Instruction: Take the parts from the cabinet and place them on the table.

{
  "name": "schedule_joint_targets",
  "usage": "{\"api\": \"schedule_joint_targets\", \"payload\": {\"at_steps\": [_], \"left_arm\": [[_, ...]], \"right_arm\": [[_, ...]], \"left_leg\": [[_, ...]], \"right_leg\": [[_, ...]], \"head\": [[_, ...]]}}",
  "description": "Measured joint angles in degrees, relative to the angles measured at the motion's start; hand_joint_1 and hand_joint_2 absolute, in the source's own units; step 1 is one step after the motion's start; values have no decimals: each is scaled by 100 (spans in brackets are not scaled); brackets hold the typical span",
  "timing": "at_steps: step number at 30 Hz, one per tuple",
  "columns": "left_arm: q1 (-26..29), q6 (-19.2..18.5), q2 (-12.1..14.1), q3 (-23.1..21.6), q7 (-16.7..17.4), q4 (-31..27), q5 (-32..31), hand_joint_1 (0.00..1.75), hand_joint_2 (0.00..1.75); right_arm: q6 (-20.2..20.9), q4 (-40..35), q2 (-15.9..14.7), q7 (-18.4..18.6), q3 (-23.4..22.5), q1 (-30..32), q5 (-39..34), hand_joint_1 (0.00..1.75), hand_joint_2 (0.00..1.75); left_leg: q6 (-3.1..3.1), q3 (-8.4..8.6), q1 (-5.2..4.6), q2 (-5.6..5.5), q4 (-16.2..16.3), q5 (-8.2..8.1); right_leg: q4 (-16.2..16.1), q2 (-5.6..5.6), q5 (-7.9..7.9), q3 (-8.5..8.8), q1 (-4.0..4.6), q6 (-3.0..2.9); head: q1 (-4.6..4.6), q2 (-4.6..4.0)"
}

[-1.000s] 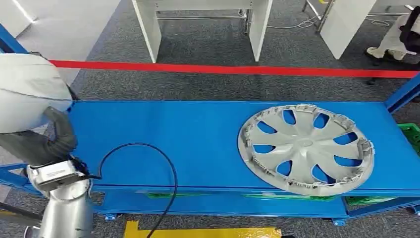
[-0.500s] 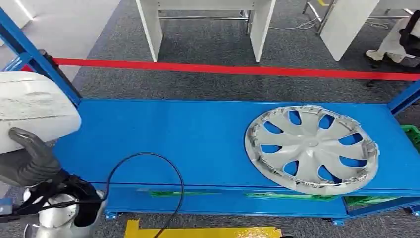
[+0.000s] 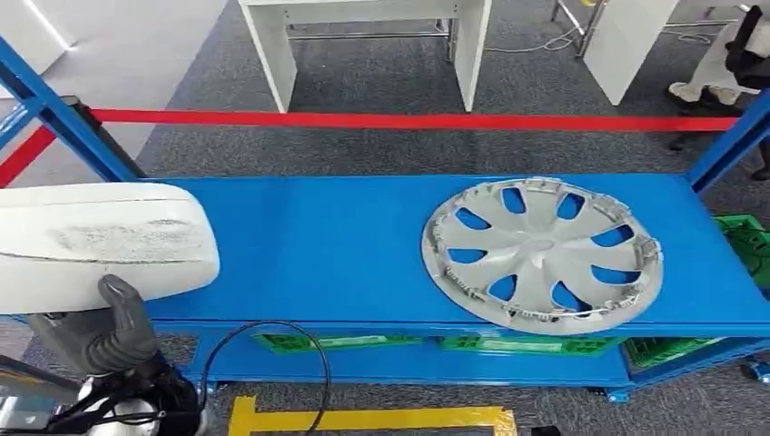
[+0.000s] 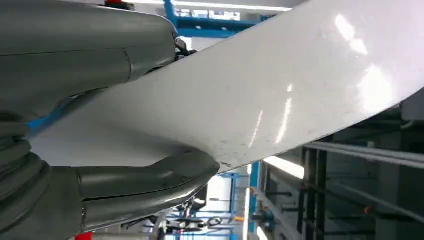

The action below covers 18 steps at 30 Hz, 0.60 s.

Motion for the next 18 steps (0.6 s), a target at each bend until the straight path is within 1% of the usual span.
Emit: {"api": "schedule_joint_targets", "payload": {"at_steps": [1,2,3,4,5,6,7,8,9,10,11,12,13,14,15,16,17,18], "left_arm": [[9,0,20,-9,0,0,2,175,175],[22,-15,28,-15,0,0,2,175,175],[42,-46,39,-20,0,0,2,175,175],[63,-70,52,-22,0,0,7,175,175],[73,-92,68,-22,0,0,11,175,175],[77,-120,83,-22,0,0,13,175,175],[75,-144,85,-26,-2,0,29,175,175],[67,-162,85,-31,-2,0,28,175,175],[67,-181,87,-33,-2,0,42,175,175],[75,-184,90,-33,-2,0,46,175,175],[72,-186,98,-33,-2,0,46,175,175],[77,-190,109,-35,-2,0,46,175,175],[78,-199,114,-41,-2,0,48,175,175],[74,-199,118,-48,-2,0,52,175,175],[76,-201,118,-57,-2,0,55,175,175],[89,-203,120,-63,-2,0,59,175,175],[98,-203,122,-63,-2,0,59,175,175],[102,-203,122,-63,-2,2,59,175,175]], "right_arm": [[-7,0,0,-4,0,0,2,0,0],[-29,0,0,-20,0,10,4,0,0],[-39,0,0,-33,0,16,4,0,0],[2,0,0,-37,0,15,-28,0,0],[85,0,0,-20,-6,9,-70,0,0],[133,0,0,48,-24,-2,-96,0,0],[151,0,0,127,-26,-6,-103,0,0],[184,0,9,179,-26,-5,-112,0,0],[229,0,11,210,-28,-1,-120,0,0],[287,0,11,199,-35,3,-147,0,0],[326,0,13,158,-50,3,-166,0,0],[363,0,20,133,-70,8,-184,0,0],[380,0,22,81,-96,20,-208,0,0],[393,0,22,48,-123,24,-214,0,0],[404,0,22,33,-136,28,-216,0,0],[407,0,22,18,-142,26,-216,0,0],[409,0,22,5,-151,21,-216,0,0],[415,0,22,-2,-160,22,-219,0,0]], "left_leg": [[-23,-130,5,1,437,-299],[-34,-234,6,1,838,-510],[-33,-272,6,1,1101,-596],[-18,-186,5,1,1108,-513],[9,-9,4,1,897,-345],[55,300,-2,1,442,-118],[113,640,-15,0,-82,43],[188,905,-48,0,-557,-39],[186,1007,-58,1,-752,-89],[178,960,-92,-4,-711,-24],[194,940,-107,-6,-721,-14],[224,920,-119,-5,-729,31],[274,899,-65,9,-826,139],[295,854,-62,36,-843,207],[356,776,-61,35,-845,264],[358,702,-64,36,-839,326],[362,616,-70,38,-833,391],[358,521,-73,42,-822,456]], "right_leg": [[1,-2,45,-66,12,-20],[9,-15,92,-126,27,-26],[13,-24,137,-187,36,-30],[13,-26,186,-255,49,-30],[14,-26,232,-310,62,-29],[13,-22,283,-364,81,-27],[13,-14,322,-401,92,-19],[13,-19,357,-418,86,-6],[12,-16,399,-444,100,43],[-14,-21,458,-442,71,90],[-23,-22,500,-450,50,127],[-50,-21,550,-447,47,168],[-39,-18,539,-470,51,202],[28,-5,348,-511,42,220],[266,1,-6,-619,47,243],[674,1,-356,-715,45,257],[1100,0,-609,-820,44,275],[1459,0,-729,-886,45,292]], "head": [[-11,0],[-7,0],[-9,0],[-9,0],[-9,0],[-9,0],[-9,0],[-4,0],[4,0],[-7,0],[-44,2],[-22,0],[-42,0],[-22,0],[-4,0],[20,0],[13,0],[13,0]]}}
